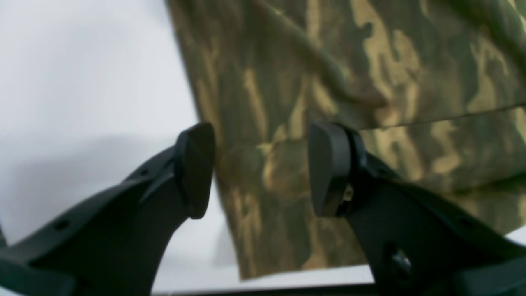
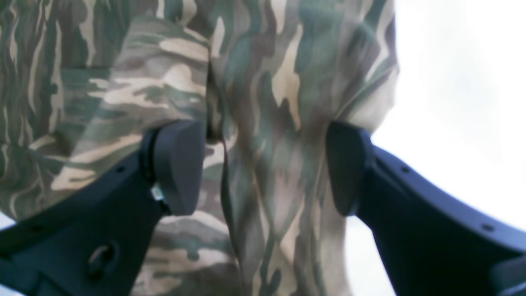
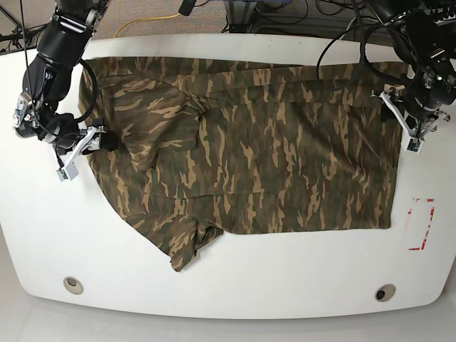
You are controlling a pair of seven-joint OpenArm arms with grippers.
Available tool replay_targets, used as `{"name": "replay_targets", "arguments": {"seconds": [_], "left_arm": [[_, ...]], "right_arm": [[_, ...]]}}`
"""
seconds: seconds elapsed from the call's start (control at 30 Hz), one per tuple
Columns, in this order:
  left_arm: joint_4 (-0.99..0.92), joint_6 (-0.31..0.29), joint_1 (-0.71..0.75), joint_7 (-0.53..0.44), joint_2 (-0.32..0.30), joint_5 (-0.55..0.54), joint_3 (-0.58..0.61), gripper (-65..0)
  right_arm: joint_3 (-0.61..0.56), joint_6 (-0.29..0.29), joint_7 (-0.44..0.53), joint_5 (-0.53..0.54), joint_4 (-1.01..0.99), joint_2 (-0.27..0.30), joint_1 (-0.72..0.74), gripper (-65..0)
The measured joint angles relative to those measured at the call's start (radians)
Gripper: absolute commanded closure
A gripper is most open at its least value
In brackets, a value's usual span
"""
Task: Fold the T-shirt properly
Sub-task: 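Tug the shirt edge with both grippers to straighten the body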
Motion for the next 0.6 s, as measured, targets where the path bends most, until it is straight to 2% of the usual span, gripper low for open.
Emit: {"name": "replay_targets", "arguments": {"seconds": [0.1, 0.3, 0.6], "left_arm": [[-0.021, 0.0, -0.009, 0.002, 0.01, 0.04, -0.005, -34.4], [-0.081, 0.001, -0.03, -0.026, 0.007, 0.026, 0.007, -34.4], [-0.171, 0.0, -0.024, -0.014, 0.006, 0.036, 0.006, -33.9]], "right_arm": [[0.002, 0.0, -0.009, -0.004, -0.001, -0.003, -0.02, -44.5], [0.001, 0.0, -0.005, 0.001, -0.001, -0.036, -0.021, -44.5], [0.001, 0.0, -0.003, 0.001, -0.001, -0.036, -0.021, -44.5]]}}
